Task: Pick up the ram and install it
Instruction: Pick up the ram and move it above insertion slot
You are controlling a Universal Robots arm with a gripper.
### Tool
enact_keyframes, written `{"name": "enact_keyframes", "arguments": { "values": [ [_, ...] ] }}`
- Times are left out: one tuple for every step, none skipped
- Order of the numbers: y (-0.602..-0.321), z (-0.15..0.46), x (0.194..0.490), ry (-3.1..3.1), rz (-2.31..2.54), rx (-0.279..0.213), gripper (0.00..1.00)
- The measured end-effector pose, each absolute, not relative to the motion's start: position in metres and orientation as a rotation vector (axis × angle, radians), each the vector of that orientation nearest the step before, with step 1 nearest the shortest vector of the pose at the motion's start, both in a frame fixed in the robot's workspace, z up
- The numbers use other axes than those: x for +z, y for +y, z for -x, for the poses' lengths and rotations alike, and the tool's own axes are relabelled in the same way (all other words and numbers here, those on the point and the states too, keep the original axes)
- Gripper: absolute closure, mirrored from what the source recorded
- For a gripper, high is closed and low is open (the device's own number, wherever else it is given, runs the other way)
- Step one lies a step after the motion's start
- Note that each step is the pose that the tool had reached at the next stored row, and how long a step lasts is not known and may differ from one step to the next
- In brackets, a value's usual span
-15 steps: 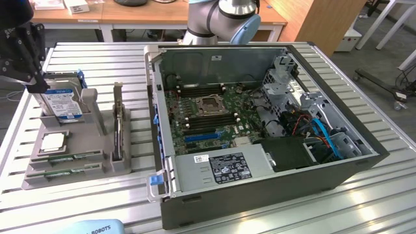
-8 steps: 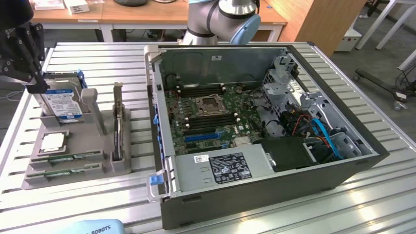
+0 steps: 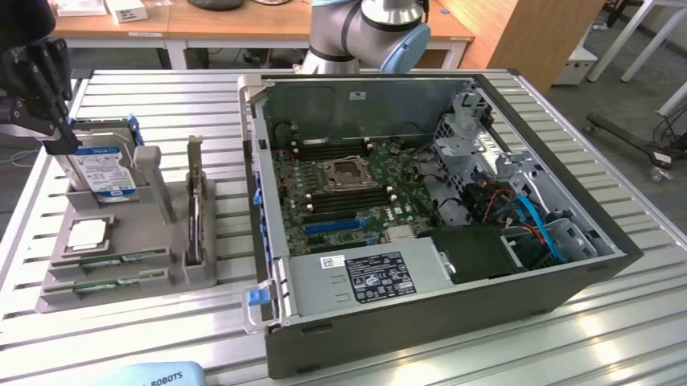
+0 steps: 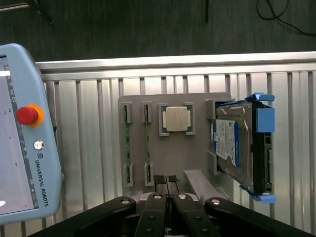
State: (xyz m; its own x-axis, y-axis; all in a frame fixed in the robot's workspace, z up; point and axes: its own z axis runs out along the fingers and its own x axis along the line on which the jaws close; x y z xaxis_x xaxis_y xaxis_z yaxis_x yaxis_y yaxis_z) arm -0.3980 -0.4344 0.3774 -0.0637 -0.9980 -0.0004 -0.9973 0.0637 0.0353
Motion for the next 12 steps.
{"name": "enact_keyframes", "arguments": {
  "values": [
    [-0.4345, 0.398, 0.3774, -2.273, -2.133, -0.041, 0.9],
    [-0.4344, 0.398, 0.3774, -2.273, -2.133, -0.041, 0.9],
    [-0.4344, 0.398, 0.3774, -2.273, -2.133, -0.041, 0.9],
    [-0.4344, 0.398, 0.3774, -2.273, -2.133, -0.041, 0.9],
    [-0.4344, 0.398, 0.3774, -2.273, -2.133, -0.041, 0.9],
    [-0.4344, 0.398, 0.3774, -2.273, -2.133, -0.041, 0.9],
    [-0.4344, 0.398, 0.3774, -2.273, -2.133, -0.041, 0.9],
    [-0.4344, 0.398, 0.3774, -2.273, -2.133, -0.041, 0.9],
    [-0.4344, 0.398, 0.3774, -2.273, -2.133, -0.041, 0.9],
    [-0.4344, 0.398, 0.3774, -2.273, -2.133, -0.041, 0.9],
    [-0.4344, 0.398, 0.3774, -2.273, -2.133, -0.041, 0.9],
    [-0.4344, 0.398, 0.3774, -2.273, -2.133, -0.041, 0.9]
  ]
}}
